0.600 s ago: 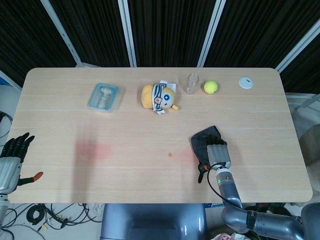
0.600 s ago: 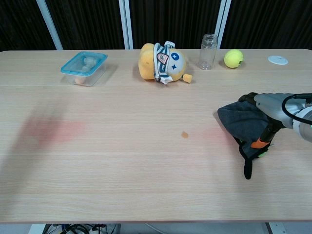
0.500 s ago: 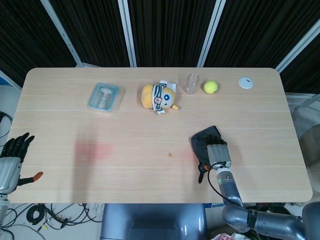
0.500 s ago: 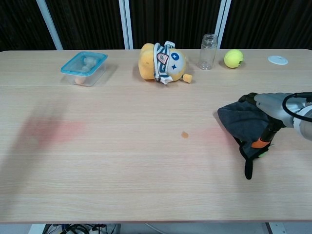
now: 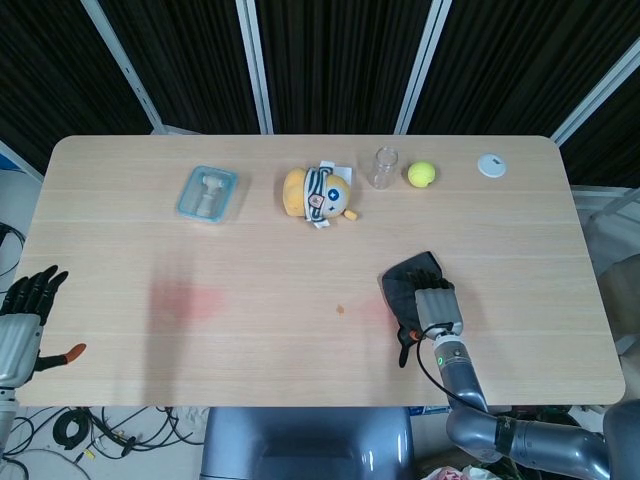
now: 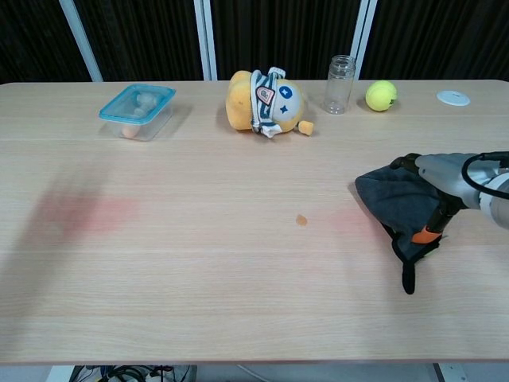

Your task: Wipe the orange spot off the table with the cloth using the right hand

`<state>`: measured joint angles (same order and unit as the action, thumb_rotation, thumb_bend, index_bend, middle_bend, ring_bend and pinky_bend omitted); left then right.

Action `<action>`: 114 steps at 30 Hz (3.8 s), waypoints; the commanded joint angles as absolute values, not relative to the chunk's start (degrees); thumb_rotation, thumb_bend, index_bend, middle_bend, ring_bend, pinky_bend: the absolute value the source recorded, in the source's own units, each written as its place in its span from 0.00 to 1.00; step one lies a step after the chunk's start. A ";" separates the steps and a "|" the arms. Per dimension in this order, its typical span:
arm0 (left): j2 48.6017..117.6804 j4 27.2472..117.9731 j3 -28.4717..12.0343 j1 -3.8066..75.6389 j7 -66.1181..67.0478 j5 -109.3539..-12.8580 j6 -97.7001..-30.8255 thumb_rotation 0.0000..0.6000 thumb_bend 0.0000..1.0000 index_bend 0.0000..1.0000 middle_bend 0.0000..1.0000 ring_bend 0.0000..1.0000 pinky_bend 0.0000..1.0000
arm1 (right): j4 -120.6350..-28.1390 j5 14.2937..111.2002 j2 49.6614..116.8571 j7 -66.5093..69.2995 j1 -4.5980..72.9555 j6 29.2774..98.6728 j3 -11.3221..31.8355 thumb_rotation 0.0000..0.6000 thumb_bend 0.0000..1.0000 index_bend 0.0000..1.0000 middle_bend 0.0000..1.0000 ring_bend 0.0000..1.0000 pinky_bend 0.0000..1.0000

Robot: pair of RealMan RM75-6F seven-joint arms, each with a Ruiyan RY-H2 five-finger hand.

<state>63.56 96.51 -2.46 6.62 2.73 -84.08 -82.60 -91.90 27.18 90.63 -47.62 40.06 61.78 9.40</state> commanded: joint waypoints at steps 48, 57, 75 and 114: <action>63.33 97.29 -1.99 6.69 2.20 -84.23 -82.01 1.00 0.02 0.00 0.00 0.00 0.00 | -90.76 38.99 89.03 -33.40 39.92 59.17 8.64 1.00 0.56 0.62 0.62 0.69 0.72; 63.28 97.34 -2.08 6.71 2.21 -83.98 -81.93 1.00 0.02 0.00 0.00 0.00 0.00 | -95.37 46.48 91.41 -31.25 40.72 59.16 8.29 1.00 0.56 0.63 0.62 0.69 0.72; 63.15 97.50 -2.27 6.90 2.44 -83.21 -81.37 1.00 0.02 0.00 0.00 0.00 0.00 | -85.98 51.02 107.20 -33.22 46.13 57.06 8.34 1.00 0.56 0.64 0.62 0.69 0.72; 63.95 97.52 -2.70 7.04 4.29 -82.23 -81.43 1.00 0.02 0.00 0.00 0.00 0.00 | -75.58 42.51 97.62 -34.91 37.80 59.04 6.98 1.00 0.56 0.64 0.62 0.69 0.72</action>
<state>63.94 97.51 -2.71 7.03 4.27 -82.22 -81.45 -75.19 42.15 97.69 -35.02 37.93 59.27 7.20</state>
